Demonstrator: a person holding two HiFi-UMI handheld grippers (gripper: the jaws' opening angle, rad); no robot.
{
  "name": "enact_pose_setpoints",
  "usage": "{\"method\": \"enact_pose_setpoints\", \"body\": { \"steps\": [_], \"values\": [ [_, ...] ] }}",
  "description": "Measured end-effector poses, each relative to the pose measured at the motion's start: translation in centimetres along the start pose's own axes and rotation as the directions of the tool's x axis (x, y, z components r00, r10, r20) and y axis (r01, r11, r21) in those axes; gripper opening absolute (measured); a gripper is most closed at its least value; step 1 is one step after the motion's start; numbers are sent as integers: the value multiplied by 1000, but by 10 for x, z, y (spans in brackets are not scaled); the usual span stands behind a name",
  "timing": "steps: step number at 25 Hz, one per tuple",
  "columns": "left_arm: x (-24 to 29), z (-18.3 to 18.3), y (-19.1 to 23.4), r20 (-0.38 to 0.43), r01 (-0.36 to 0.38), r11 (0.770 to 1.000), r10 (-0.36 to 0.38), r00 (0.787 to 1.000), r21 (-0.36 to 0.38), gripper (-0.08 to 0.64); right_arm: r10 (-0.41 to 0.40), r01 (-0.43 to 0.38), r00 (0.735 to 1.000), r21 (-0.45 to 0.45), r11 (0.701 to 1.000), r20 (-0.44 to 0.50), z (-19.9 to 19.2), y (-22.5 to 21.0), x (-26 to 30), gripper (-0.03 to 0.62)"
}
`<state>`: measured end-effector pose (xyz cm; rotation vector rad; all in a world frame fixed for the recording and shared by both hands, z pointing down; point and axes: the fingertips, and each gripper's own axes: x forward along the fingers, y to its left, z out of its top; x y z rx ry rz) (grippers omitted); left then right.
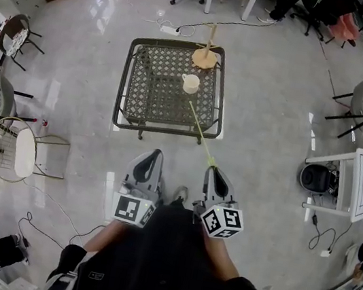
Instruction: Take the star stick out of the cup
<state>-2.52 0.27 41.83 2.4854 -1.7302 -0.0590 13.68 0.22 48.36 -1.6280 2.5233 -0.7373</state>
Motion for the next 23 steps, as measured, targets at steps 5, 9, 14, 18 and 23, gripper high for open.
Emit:
{"method": "enact_pose_setpoints", "body": {
  "steps": [5, 9, 14, 18, 23],
  "values": [
    [-4, 2, 0, 6, 2, 1000, -2, 1000, 9, 15, -7, 7, 1000, -2, 1000, 2, -1, 1, -2, 21],
    [-7, 4, 2, 9, -1, 1000, 1, 1000, 11, 15, -1, 1, 1000, 1, 1000, 3, 0, 6, -1, 21],
    [-6, 1, 5, 4, 0, 1000, 0, 1000, 10, 15, 1, -1, 1000, -4, 1000, 3, -3, 7, 2, 21],
    [-8, 1, 9, 5, 3, 1000, -3, 1000, 7, 15, 5, -5, 1000, -4, 1000, 0, -4, 11, 3, 21],
    [-3, 3, 15, 5, 8, 1000, -8, 1000, 11, 15, 4, -4, 1000, -5, 1000, -3, -3, 12, 9, 21]
  ]
}}
